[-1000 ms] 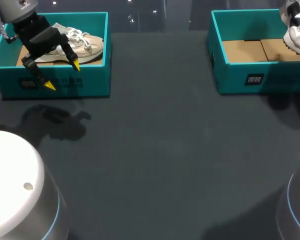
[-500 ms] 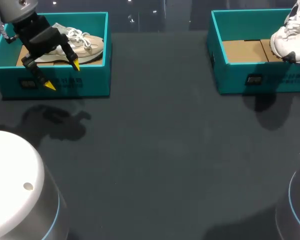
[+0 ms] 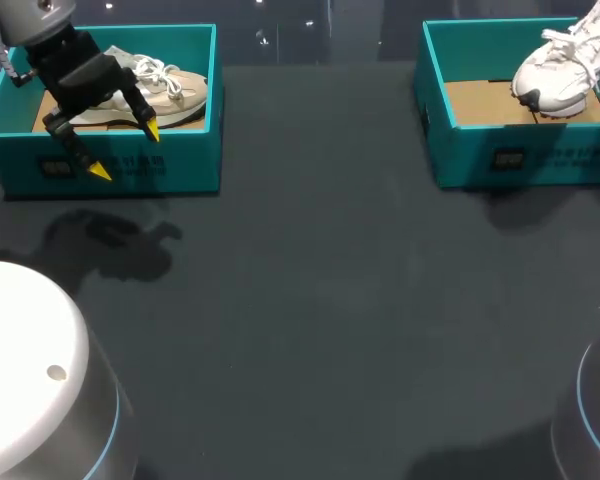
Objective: Take the shoe out of the shoebox, open the shoe tongue, remove and reinsert the insole, then place the shoe into the shoebox
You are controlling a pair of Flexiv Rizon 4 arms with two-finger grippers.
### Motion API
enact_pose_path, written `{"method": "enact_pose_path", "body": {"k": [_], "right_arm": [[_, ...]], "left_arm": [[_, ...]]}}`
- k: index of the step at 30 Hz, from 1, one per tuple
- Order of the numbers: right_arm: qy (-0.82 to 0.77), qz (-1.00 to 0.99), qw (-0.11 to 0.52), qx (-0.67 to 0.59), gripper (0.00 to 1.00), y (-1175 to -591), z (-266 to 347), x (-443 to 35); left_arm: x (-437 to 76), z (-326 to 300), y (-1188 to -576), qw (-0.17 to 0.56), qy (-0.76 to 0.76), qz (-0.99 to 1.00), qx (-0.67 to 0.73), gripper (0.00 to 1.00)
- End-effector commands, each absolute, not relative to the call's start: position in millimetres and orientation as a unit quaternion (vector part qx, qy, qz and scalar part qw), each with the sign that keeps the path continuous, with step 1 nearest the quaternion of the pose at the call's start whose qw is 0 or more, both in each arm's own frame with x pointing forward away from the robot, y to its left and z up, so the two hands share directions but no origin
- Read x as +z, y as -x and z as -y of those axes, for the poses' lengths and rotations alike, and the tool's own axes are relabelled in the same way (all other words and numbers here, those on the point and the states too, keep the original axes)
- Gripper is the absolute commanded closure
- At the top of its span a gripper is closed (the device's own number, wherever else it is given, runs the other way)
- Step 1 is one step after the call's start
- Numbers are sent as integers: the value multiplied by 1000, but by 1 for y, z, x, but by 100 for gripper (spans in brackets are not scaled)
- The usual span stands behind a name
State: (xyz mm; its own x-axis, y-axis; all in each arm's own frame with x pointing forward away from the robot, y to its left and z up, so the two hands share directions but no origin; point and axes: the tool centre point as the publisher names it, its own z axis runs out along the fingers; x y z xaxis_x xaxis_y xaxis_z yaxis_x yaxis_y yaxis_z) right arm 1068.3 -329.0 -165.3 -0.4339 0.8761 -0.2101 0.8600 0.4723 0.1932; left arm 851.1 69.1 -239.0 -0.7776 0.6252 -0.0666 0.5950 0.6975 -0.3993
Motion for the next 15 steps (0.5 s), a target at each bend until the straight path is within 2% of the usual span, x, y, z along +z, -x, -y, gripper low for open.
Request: {"method": "enact_pose_path", "body": {"k": [1, 15], "right_arm": [[-634, -754, 172, -30, 100, -1051, 329, -165], [-683, -706, 186, -18, 100, -1051, 329, -171]], "left_arm": [[-238, -70, -850, 37, 332, 921, 202, 0], [-238, -70, -850, 37, 332, 921, 202, 0]]}}
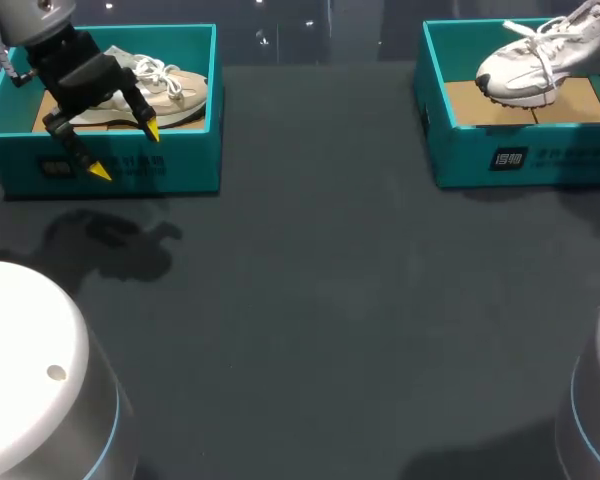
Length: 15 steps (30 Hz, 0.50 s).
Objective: Take the shoe out of the shoebox, open the shoe tongue, remove and reinsert the insole, then place the shoe into the shoebox
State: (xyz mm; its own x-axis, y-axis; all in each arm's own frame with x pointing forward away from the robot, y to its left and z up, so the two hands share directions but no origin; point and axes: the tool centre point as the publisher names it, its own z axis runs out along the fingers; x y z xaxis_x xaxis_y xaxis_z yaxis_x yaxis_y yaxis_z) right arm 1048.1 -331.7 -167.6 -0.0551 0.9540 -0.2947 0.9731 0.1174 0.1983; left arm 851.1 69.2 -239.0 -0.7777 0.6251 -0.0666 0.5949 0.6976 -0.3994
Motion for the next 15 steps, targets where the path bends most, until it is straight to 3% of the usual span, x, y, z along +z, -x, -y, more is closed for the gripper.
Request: {"method": "enact_pose_path", "body": {"k": [1, 15], "right_arm": [[-690, -698, 193, -21, 100, -1051, 328, -173], [-734, -642, 218, -37, 100, -1048, 327, -184]], "left_arm": [[-238, -70, -850, 37, 332, 921, 202, 0], [-238, -70, -850, 37, 332, 921, 202, 0]]}}
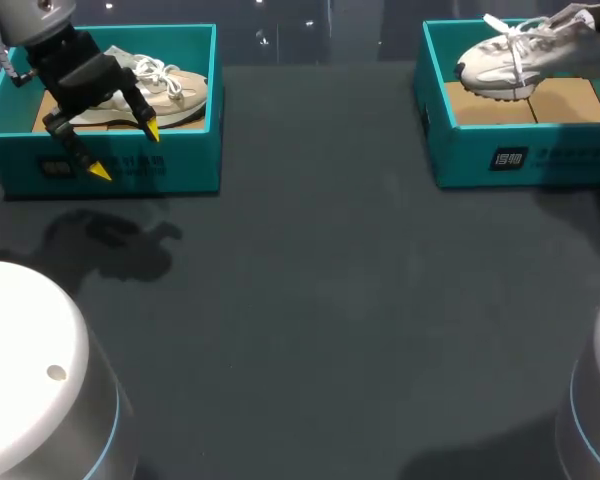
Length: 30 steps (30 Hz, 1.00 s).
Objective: Take the shoe out of the shoebox, open the shoe tongue, remove and reinsert the insole, then place the shoe into the shoebox
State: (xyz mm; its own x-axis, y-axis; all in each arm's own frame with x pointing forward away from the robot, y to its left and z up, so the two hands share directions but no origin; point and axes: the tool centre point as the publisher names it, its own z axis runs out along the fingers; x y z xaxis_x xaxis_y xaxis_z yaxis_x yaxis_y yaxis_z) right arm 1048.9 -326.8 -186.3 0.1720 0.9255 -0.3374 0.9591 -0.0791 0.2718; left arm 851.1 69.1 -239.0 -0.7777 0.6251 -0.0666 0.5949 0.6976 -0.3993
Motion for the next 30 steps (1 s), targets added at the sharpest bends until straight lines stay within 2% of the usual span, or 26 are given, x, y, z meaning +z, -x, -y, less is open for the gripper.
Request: {"method": "enact_pose_path", "body": {"k": [1, 20, 30], "right_arm": [[-734, -642, 218, -37, 100, -1048, 327, -184], [-743, -615, 261, -30, 100, -1042, 335, -228], [-747, -614, 251, -30, 100, -1030, 336, -249]], "left_arm": [[-238, -70, -850, 37, 332, 921, 202, 0], [-238, -70, -850, 37, 332, 921, 202, 0], [-238, -70, -850, 37, 332, 921, 202, 0]]}}
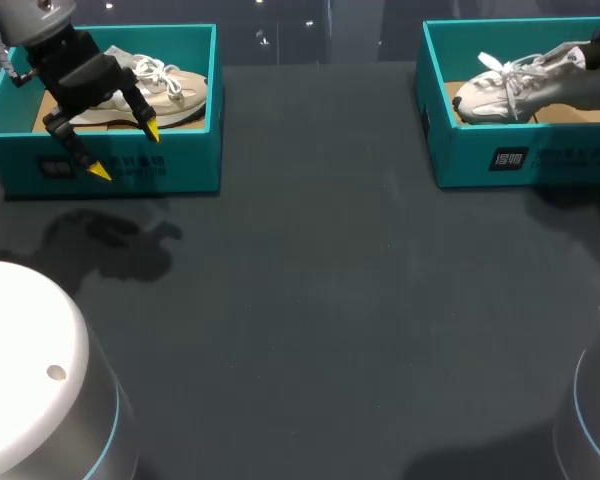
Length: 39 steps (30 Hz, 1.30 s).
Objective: Take the shoe out of the shoebox, open the shoe tongue, remove and reinsert the insole, then place the shoe into the shoebox
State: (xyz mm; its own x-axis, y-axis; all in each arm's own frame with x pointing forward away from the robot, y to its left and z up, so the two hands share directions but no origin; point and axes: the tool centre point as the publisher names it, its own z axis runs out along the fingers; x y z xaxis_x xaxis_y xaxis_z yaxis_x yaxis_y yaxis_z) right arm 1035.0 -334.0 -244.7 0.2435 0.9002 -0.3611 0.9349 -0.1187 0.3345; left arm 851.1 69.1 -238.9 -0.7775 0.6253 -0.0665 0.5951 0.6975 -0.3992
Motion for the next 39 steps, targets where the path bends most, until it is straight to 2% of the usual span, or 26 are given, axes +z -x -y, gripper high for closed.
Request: {"method": "enact_pose_path", "body": {"k": [1, 39], "right_arm": [[-747, -616, 249, -31, 100, -1029, 336, -251], [-746, -637, 186, -47, 100, -1024, 326, -344]], "left_arm": [[-238, -70, -850, 37, 332, 921, 202, 0], [-238, -70, -850, 37, 332, 921, 202, 0]]}}
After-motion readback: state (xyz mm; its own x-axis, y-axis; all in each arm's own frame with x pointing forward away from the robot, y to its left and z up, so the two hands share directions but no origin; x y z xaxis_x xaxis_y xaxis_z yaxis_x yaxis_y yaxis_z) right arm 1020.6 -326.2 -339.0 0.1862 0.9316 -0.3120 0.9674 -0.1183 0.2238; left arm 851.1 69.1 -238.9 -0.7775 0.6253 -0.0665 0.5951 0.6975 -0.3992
